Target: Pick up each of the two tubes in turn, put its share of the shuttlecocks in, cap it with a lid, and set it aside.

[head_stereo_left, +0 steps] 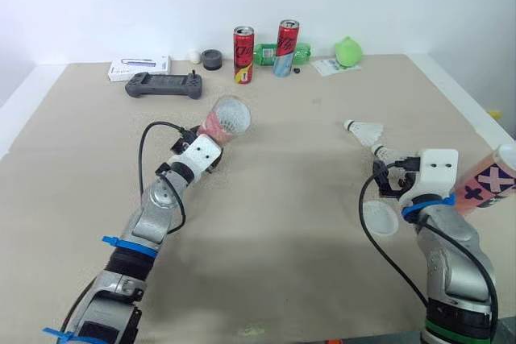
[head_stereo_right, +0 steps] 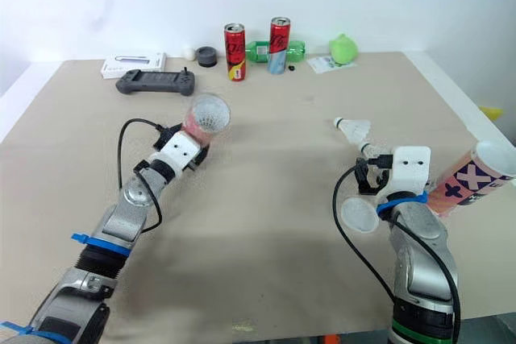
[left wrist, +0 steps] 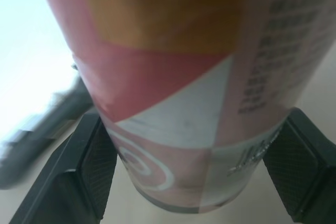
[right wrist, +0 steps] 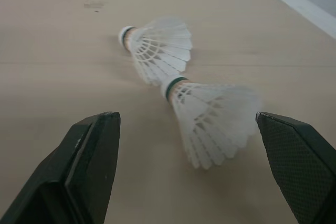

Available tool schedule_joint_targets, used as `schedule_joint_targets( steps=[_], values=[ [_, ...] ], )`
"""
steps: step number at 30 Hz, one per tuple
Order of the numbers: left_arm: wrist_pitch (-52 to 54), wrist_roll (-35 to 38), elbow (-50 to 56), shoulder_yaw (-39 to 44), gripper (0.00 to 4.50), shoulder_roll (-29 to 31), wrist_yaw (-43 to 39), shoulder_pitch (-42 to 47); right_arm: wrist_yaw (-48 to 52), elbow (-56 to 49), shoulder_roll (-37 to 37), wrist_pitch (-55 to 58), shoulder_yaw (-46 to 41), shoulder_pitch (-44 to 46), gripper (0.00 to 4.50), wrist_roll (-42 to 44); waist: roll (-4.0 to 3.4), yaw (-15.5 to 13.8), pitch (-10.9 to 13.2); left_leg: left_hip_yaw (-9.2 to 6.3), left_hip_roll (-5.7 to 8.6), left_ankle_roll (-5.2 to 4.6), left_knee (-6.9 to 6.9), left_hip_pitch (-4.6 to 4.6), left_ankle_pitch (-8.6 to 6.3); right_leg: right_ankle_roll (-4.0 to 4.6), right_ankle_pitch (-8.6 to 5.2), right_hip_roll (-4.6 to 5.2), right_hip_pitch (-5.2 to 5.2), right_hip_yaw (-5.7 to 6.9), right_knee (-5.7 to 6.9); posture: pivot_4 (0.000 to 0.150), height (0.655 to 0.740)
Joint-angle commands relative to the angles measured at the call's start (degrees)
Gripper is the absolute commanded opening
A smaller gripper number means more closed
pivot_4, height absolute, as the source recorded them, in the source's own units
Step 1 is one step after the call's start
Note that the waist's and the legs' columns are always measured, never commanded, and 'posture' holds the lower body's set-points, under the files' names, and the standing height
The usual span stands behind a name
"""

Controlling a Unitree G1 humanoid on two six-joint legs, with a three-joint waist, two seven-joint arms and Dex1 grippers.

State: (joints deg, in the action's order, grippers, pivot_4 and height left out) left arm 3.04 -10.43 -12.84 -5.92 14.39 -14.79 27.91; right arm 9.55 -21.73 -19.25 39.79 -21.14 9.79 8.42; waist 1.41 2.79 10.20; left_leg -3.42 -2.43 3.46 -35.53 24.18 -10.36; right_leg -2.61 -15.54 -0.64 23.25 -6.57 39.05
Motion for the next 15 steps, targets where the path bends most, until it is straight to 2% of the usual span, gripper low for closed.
schedule_joint_targets(
  steps=[1,13,15],
  values=[
    [0.5,2.4,3.4,0.9,3.71,1.0,-2.3,-0.1,-0.7,-1.6,-1.0,0.3,-1.1,1.3,4.44,0.9,0.00,0.0,0.0,0.00,0.00,-0.06,0.01,0.00,0.05,0.00,0.05,-0.02,0.00,0.00,0.00,0.150,0.7400],
    [-0.5,0.1,3.5,-1.1,3.71,3.1,-2.0,-0.3,0.2,3.9,-1.7,1.4,-1.1,3.5,4.44,2.9,0.00,0.0,0.0,0.02,0.02,-0.10,0.02,-0.01,0.13,-0.04,0.14,-0.02,0.00,-0.06,-0.02,0.150,0.7400],
    [-0.6,-0.1,3.4,-1.2,3.71,3.1,-2.0,-0.2,0.4,5.8,-1.8,1.0,-1.0,4.5,3.95,3.2,0.00,0.0,0.0,0.03,0.02,-0.10,0.02,-0.02,0.13,-0.04,0.15,-0.02,0.00,-0.07,-0.02,0.150,0.7400]
  ],
)
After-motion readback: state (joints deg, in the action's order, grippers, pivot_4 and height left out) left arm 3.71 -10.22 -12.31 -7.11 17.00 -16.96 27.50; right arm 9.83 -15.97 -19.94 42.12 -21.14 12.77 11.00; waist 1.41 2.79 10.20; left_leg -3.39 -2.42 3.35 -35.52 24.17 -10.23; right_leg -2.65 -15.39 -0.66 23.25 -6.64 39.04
